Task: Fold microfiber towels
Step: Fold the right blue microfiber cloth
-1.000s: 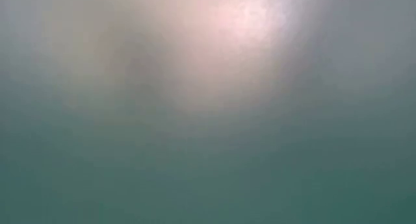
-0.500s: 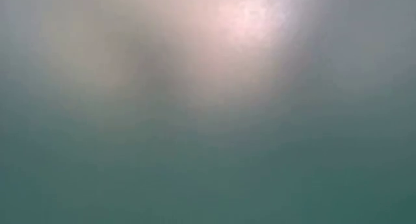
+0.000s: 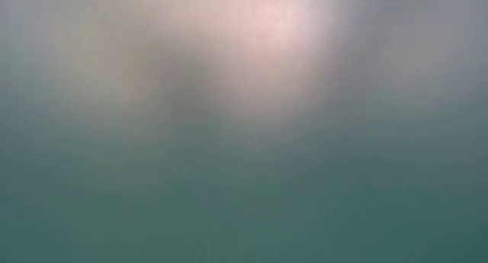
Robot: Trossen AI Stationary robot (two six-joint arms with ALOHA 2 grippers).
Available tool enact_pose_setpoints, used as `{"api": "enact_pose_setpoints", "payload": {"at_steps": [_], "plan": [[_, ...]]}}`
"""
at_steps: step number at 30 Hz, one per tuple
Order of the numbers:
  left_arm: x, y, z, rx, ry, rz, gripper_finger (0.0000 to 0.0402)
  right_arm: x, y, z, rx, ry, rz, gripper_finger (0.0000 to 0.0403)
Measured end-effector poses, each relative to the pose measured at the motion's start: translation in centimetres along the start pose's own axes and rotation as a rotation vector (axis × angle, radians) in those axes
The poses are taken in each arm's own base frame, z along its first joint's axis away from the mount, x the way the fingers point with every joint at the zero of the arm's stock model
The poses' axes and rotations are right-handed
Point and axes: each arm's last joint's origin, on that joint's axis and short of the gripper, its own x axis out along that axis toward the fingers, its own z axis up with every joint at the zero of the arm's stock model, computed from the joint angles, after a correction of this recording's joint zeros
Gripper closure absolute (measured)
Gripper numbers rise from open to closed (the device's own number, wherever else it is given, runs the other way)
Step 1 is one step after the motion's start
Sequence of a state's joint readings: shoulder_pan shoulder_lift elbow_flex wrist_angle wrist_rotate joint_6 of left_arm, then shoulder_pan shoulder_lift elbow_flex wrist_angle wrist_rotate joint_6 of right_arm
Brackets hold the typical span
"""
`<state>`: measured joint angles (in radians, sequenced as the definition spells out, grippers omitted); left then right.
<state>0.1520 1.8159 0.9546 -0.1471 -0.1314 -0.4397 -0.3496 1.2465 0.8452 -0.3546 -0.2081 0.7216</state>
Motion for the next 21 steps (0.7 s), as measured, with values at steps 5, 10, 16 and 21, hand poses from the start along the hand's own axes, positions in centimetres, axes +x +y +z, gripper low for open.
{"api": "enact_pose_setpoints", "payload": {"at_steps": [5, 10, 16, 21], "plan": [[0.2, 0.0, 0.1, 0.02, -0.018, 0.01, 0.0401, -0.1, 0.4, 0.2, 0.013, -0.009, 0.009, 0.0403], [-0.4, 0.1, 0.6, 0.03, -0.052, 0.018, 0.0402, 0.5, 0.3, 0.0, 0.02, 0.015, -0.006, 0.0403], [-1.6, 0.1, 0.8, 0.015, -0.03, -0.027, 0.0401, 1.6, 0.0, 0.0, 0.031, 0.046, -0.025, 0.0403], [-4.3, 0.3, 1.1, 0.032, -0.054, 0.013, 0.0401, 1.6, 0.5, 0.2, 0.039, 0.031, 0.021, 0.0403]]}}
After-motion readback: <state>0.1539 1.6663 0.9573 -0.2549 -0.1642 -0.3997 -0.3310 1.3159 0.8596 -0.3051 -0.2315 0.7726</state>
